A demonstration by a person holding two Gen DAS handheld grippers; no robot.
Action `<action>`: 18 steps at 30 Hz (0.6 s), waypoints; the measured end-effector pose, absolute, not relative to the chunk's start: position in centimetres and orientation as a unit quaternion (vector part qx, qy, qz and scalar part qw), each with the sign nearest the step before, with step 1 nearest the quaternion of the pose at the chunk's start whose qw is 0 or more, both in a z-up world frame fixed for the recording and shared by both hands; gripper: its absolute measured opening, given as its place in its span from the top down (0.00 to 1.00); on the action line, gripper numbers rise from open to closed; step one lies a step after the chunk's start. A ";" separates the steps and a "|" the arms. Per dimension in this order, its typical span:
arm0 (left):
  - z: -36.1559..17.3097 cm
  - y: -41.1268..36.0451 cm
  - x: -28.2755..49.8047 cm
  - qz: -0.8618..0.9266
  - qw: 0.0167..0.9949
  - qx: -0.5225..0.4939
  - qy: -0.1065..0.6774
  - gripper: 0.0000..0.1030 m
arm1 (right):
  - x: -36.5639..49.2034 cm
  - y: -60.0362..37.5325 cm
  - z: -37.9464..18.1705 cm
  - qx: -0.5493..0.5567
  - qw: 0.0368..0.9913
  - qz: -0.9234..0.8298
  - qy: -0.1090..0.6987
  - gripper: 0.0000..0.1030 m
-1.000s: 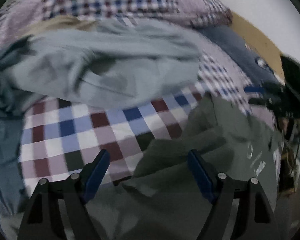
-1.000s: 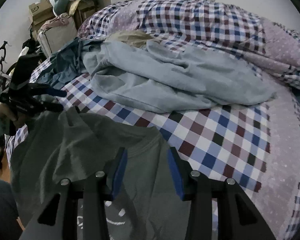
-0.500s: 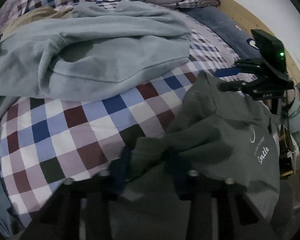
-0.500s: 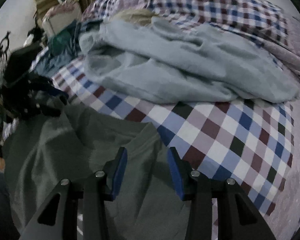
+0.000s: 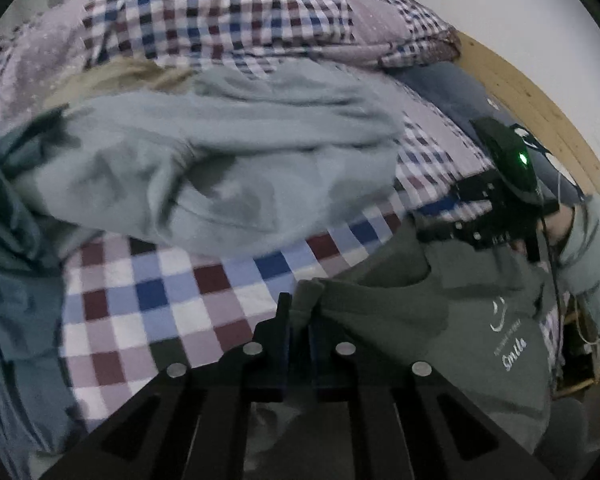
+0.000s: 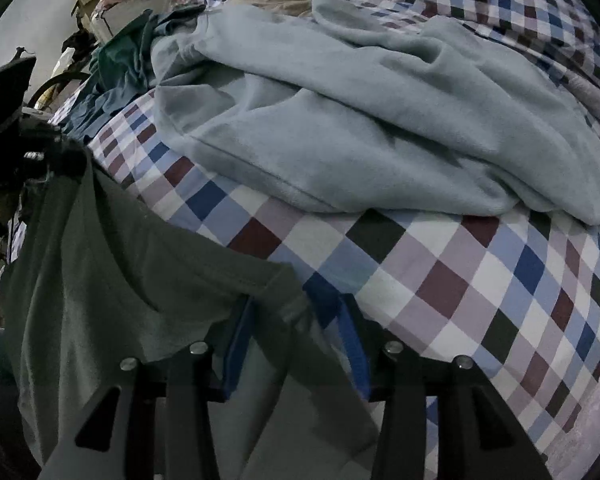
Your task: Fold clothes
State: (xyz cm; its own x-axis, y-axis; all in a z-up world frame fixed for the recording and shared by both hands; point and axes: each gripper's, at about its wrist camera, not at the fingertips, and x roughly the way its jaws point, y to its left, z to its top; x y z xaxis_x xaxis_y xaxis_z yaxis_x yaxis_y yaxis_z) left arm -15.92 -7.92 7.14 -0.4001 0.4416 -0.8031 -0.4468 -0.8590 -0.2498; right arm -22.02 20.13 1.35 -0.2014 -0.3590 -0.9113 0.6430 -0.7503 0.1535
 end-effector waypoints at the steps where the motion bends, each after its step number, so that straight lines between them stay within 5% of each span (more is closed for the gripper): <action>1: 7.6 -8.0 -16.0 0.841 0.260 -0.475 0.002 0.95 | -21.7 20.1 1.4 0.538 0.332 -0.763 0.131 0.75; 5: 9.2 -8.3 -16.4 0.856 0.237 -0.460 -0.003 0.95 | -19.9 19.7 2.4 0.514 0.315 -0.781 0.164 0.95; 18: 15.1 -8.6 -19.0 0.901 0.146 -0.408 -0.013 0.95 | -18.0 18.2 14.7 0.350 0.191 -0.888 0.228 0.98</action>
